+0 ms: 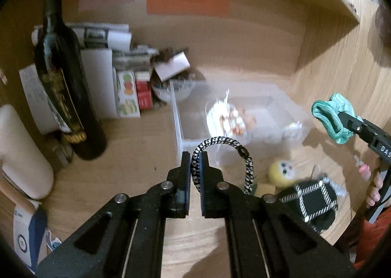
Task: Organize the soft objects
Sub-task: 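Grasp the braided cord with the left tool while the right tool grasps the green knitted cloth, then carry the cord and green cloth into the clear bin and release both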
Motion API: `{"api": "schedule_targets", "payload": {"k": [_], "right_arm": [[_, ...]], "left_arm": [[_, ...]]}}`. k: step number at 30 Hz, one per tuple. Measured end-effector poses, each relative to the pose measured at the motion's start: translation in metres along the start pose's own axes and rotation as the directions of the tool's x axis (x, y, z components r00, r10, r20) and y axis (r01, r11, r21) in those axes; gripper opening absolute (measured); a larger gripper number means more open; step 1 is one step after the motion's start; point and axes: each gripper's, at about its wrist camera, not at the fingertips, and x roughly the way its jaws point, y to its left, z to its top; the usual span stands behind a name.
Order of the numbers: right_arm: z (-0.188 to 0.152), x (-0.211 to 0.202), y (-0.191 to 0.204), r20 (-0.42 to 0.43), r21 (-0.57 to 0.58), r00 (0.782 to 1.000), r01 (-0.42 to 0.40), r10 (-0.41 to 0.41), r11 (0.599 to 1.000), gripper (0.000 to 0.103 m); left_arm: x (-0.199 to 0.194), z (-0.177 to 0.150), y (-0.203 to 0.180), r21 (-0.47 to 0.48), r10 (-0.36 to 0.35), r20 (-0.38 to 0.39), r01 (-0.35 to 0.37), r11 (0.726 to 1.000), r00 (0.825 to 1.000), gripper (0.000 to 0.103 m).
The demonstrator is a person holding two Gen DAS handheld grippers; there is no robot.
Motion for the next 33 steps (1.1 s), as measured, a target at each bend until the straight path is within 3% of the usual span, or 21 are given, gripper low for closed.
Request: {"api": "schedule_targets", "payload": {"k": [7,17,25,33], "right_arm": [[0.024,0.01,0.006,0.04,-0.047,0.999,-0.003,0.005,0.999,0.024],[0.052,0.032,0.008,0.04,-0.066,0.999,-0.027,0.029,0.997,0.024],[0.052,0.073,0.009,-0.072,-0.072,0.997,-0.026,0.021,0.997,0.024],[0.039,0.108,0.005,-0.193,-0.066,0.981,-0.031,0.018,0.997,0.024]], "left_arm": [[0.005,0.023,0.012,-0.048,-0.01,0.047,0.013,0.999,0.999,0.005],[0.037,0.044,0.008,-0.028,0.029,0.058,-0.027,0.999,0.998,0.005],[0.065,0.047,0.001,-0.01,0.044,0.015,-0.043,0.999,0.999,0.005],[0.095,0.044,-0.007,0.009,0.052,-0.047,-0.052,0.999,0.998,0.005]]}}
